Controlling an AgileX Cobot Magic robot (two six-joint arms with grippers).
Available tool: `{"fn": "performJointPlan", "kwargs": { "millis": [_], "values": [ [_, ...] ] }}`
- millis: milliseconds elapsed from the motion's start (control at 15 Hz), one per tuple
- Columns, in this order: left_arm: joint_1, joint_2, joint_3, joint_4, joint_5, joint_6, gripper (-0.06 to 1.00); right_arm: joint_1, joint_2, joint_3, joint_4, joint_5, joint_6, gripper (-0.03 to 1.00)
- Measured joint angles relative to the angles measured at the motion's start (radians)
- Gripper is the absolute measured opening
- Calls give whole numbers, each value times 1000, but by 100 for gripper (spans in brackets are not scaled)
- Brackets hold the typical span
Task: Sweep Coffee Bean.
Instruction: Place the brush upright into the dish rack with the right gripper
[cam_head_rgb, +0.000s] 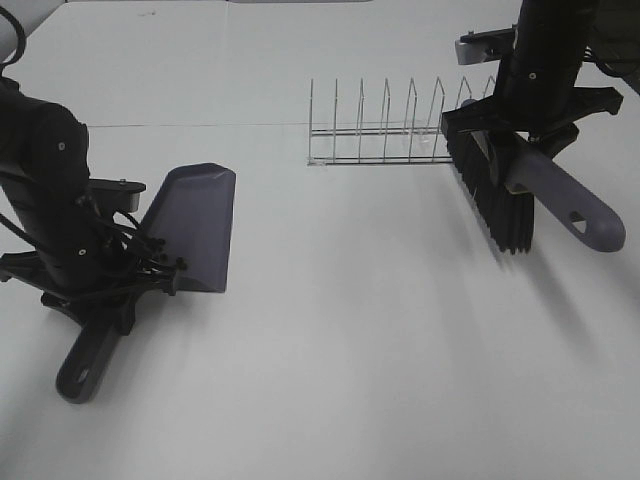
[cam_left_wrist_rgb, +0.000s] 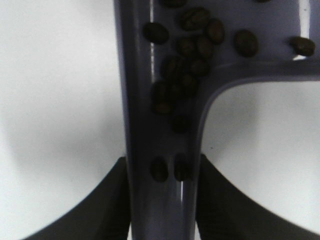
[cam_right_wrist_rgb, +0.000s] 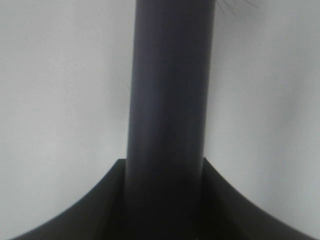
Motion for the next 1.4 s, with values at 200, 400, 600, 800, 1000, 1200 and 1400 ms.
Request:
{"fn": "performJointPlan", "kwargs": {
  "millis": [200, 400, 600, 800, 1000, 1200, 1400],
  "values": [
    [0, 0, 0, 0, 0, 0, 35, 0, 0, 0, 36, 7, -1, 32],
    [0, 0, 0, 0, 0, 0, 35, 0, 0, 0, 50, -11, -8, 32],
    [0, 0, 0, 0, 0, 0, 35, 0, 0, 0, 50, -53, -12, 32],
    [0, 0, 0, 0, 0, 0, 35, 0, 0, 0, 47, -105, -19, 32],
    [0, 0, 0, 0, -1, 0, 35, 0, 0, 0, 23, -118, -19, 32],
    [0, 0, 0, 0, -1, 0, 35, 0, 0, 0, 5, -138, -16, 32],
    [0, 0, 0, 0, -1, 0, 35, 0, 3, 0, -1, -173, -16, 32]
  ]
}}
